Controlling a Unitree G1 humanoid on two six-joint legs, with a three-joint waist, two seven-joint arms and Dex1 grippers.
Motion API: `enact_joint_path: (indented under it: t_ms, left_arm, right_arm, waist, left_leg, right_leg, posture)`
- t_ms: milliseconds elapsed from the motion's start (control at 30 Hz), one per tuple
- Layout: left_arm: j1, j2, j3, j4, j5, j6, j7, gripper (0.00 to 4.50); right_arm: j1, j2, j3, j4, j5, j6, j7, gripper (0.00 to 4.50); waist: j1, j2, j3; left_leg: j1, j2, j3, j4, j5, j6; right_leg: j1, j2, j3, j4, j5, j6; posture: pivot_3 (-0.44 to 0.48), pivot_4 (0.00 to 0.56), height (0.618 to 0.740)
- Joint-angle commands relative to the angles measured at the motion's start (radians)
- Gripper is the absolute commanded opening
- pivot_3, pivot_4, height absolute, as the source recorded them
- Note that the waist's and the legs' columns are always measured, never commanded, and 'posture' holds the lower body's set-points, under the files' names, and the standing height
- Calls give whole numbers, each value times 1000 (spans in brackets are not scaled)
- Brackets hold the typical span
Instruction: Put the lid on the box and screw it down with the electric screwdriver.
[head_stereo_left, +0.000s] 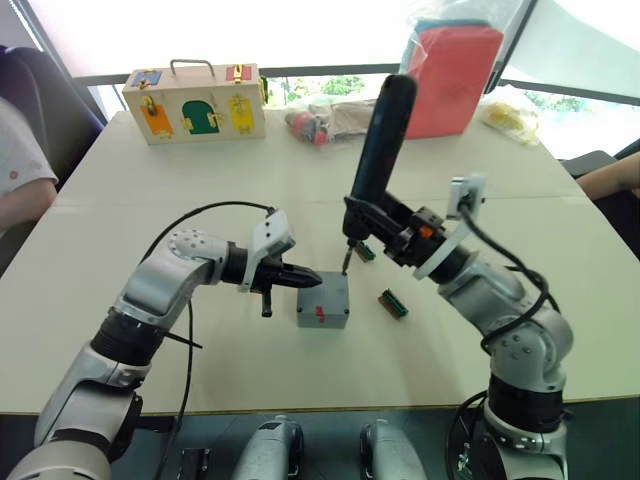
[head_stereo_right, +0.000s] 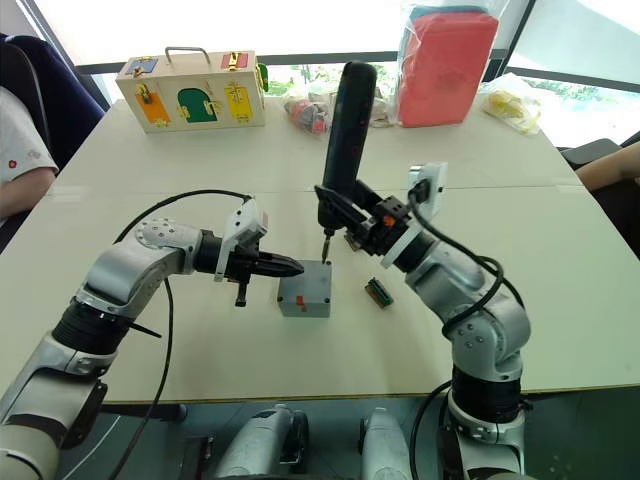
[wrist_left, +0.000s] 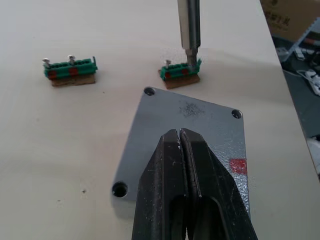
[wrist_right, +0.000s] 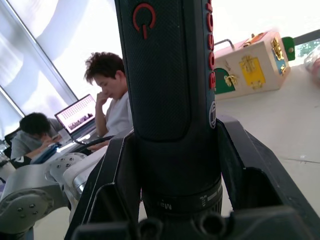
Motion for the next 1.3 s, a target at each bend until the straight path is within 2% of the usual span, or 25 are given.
enact_joint_path:
  t_ms: [33,700,867,933,1033,1100,1300]
  left_arm:
    - [12,13,-15,2,46,-43,-5,0]
    - [43,36,5,-37,42,-11,-12,0]
    - [57,38,-12,-32,56,-19,-10,0]
    - [63,36,-16,-32,60,-22,-7,0]
    - [69,33,-21,-39,62,-18,-3,0]
    - [70,31,-23,-43,62,-15,-1,0]
    - [63,26,-25,-35,70,-14,-5,0]
  right_arm:
    - [-1,-2,32,-2,-53,-112,23,1694]
    - [68,-6,136,139,-218,-319,67,1694]
    - [146,-18,182,166,-262,-348,83,1694]
    - [169,-16,191,175,-274,-363,80,1694]
    - [203,-4,200,189,-289,-390,65,1694]
    - [222,-4,214,194,-306,-403,63,1694]
    - [219,-10,234,238,-358,-404,29,1694]
  waist:
    - [1,0,0]
    - [3,0,0]
    - [3,-1,-2]
    - [3,-1,-2]
    - [3,-1,-3]
    - [4,-2,-3]
    - [4,-3,-10]
  left_leg:
    - [0,0,0,0,0,0]
    - [1,0,0,0,1,-1]
    - [3,0,0,0,1,-1]
    - [8,0,0,0,0,-1]
    - [24,0,0,-3,-5,8]
    - [30,0,-1,-4,-6,8]
    - [34,0,-1,-5,-6,7]
  right_leg:
    - [0,0,0,0,0,0]
    - [1,0,0,0,0,0]
    - [4,0,0,0,0,0]
    - [9,0,0,-1,-1,1]
    - [24,0,0,-4,-3,1]
    - [27,0,0,-4,-4,0]
    - [29,-1,0,-4,-5,-1]
  posture:
    - [0,150,740]
    - [0,150,740]
    - [0,150,740]
    - [0,150,740]
    - [0,150,740]
    - [0,150,740]
    - [0,150,740]
